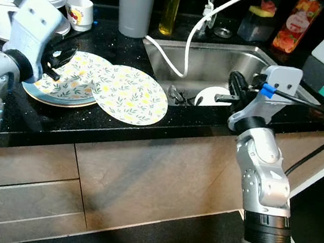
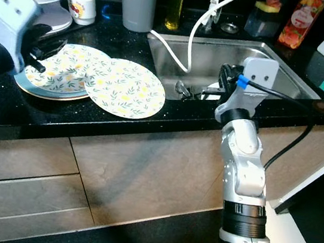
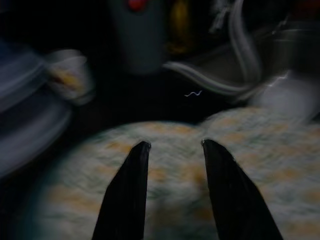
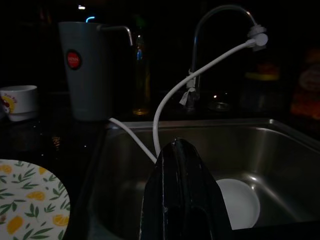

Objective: Kitchen organization

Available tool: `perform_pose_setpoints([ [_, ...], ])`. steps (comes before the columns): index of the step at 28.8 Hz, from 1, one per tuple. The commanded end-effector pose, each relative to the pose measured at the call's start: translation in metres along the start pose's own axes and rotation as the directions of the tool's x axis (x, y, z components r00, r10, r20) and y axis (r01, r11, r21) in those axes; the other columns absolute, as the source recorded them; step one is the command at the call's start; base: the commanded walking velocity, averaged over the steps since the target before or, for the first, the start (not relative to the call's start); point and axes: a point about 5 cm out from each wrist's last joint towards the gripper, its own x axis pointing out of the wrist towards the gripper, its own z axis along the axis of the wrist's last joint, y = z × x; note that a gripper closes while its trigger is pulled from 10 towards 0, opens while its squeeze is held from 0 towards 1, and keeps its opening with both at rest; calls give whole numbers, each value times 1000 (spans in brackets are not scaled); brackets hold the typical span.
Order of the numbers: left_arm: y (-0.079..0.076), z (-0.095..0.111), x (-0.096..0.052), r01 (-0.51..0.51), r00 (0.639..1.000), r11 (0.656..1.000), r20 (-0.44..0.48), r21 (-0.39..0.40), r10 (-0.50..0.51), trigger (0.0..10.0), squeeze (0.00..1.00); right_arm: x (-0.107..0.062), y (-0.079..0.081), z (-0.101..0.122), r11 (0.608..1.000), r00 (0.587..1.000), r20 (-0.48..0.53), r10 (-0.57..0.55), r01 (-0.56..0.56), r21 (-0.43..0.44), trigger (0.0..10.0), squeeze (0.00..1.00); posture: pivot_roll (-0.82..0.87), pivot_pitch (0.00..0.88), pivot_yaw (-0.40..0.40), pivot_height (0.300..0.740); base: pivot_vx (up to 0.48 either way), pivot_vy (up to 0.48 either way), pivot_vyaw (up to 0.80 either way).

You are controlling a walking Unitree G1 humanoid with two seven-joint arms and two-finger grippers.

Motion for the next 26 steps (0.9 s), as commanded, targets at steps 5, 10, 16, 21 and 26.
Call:
perform_pose_setpoints([
  [5,-54,-15,-24,202,975,901,167,-384,-148,10000,0,-3,0,-4,1000,1000,-20,5,-5,-1,10000,0,146,72,-34,740,0,0,0],
  [10,-72,-21,-46,240,960,808,257,-539,-114,10000,0,-3,1,-5,1000,999,-28,19,-19,-1,10000,0,155,74,-42,740,0,0,0],
  [16,-68,-32,-51,33,986,767,148,-641,81,10000,0,-2,3,-6,1000,999,-30,29,-29,1,10000,0,162,80,-45,740,0,0,0],
  [21,-67,-43,-53,-162,979,688,-25,-708,204,10000,0,-2,4,-8,999,999,-37,33,-33,9,10000,0,169,84,-44,740,0,0,0],
  [26,-69,-52,-54,-219,970,643,-95,-734,222,10000,0,-1,5,-8,999,999,-36,32,-32,13,10000,0,169,84,-41,740,0,0,0],
])
